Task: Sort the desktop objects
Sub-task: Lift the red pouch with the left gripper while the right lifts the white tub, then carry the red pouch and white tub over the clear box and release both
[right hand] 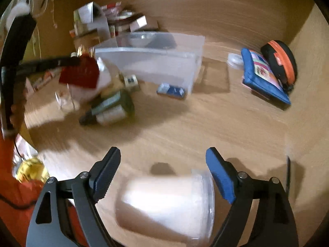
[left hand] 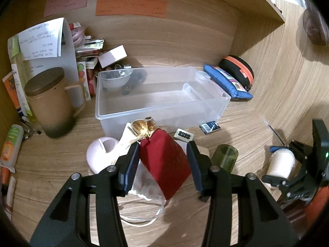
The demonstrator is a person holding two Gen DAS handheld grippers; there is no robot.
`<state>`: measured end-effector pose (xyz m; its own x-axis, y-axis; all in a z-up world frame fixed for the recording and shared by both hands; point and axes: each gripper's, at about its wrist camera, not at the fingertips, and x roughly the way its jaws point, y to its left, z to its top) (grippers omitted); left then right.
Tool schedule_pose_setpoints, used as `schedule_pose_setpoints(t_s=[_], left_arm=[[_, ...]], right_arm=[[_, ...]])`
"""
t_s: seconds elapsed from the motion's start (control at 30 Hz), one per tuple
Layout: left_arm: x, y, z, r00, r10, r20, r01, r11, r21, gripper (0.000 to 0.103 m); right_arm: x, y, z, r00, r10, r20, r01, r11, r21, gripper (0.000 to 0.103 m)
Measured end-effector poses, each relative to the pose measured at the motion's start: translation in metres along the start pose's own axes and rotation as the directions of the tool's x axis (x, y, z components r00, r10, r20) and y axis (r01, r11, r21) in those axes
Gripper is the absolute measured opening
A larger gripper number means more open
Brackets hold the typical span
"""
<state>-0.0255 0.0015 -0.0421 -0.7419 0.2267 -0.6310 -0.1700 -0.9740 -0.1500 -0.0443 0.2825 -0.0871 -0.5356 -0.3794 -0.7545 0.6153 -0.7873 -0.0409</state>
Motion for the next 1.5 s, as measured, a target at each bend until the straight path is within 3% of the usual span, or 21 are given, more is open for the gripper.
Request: schedule_pose_setpoints(t_s=[0.07, 0.13, 0.2, 0.3, 0.53, 0.67, 0.83, 0.93, 1.13, 1.5], left_arm=[[0.002, -0.002, 0.000, 1.000, -0.002, -0.002, 0.002, 1.000, 0.002, 0.045], [0.005, -0.004, -0.001, 1.000, -0.004, -0.011, 0.004, 1.000, 0.002, 0.054], [0.013, -0.004, -0.004, 0.999, -0.003, -0.036, 0.003, 1.000, -0.001, 0.060], [0.025, -0.004, -0.007, 0.997, 0.011, -0.072, -0.011, 1.000, 0.005, 0.060], [0.045, -0.009, -0.004, 0.994, 0.065, -0.089, -0.060, 0.996, 0.061, 0.061], [0.047, -0.015, -0.006, 0.989, 0.128, -0.080, -0.119, 0.987, 0.110, 0.050], [0.035, 0.002, 0.003, 0.996, 0.041, -0.084, -0.038, 0.999, 0.037, 0.028], [0.023, 0.007, 0.010, 0.998, 0.005, -0.070, -0.004, 1.000, 0.018, 0.021], [-0.003, 0.010, 0.028, 0.999, -0.037, -0.013, 0.037, 0.999, 0.027, 0.020], [-0.019, 0.032, 0.083, 0.996, -0.006, 0.089, 0.002, 0.999, 0.046, 0.020]], right_arm=[[0.000, -0.003, -0.013, 0.999, -0.050, -0.001, 0.050, 0.999, 0.021, 0.083], [0.002, -0.007, -0.022, 0.999, -0.054, 0.007, 0.053, 0.996, 0.074, 0.080], [0.004, -0.008, -0.022, 0.999, -0.047, 0.024, 0.044, 0.992, 0.115, 0.067], [0.008, -0.005, -0.019, 0.996, -0.083, 0.031, 0.079, 0.989, 0.122, 0.067], [0.011, -0.010, 0.009, 0.999, -0.030, 0.025, 0.027, 0.991, 0.128, 0.066], [0.000, -0.011, 0.033, 0.997, -0.023, 0.076, 0.014, 0.993, 0.116, 0.066], [-0.014, -0.007, 0.076, 0.988, 0.007, 0.153, -0.018, 0.997, 0.072, 0.066], [-0.013, -0.005, 0.103, 0.984, 0.023, 0.177, -0.032, 0.998, 0.050, 0.066], [-0.002, 0.001, 0.143, 0.979, 0.073, 0.190, -0.081, 0.996, 0.035, 0.066], [0.032, 0.001, 0.189, 0.979, 0.107, 0.172, -0.119, 0.991, 0.059, 0.066]])
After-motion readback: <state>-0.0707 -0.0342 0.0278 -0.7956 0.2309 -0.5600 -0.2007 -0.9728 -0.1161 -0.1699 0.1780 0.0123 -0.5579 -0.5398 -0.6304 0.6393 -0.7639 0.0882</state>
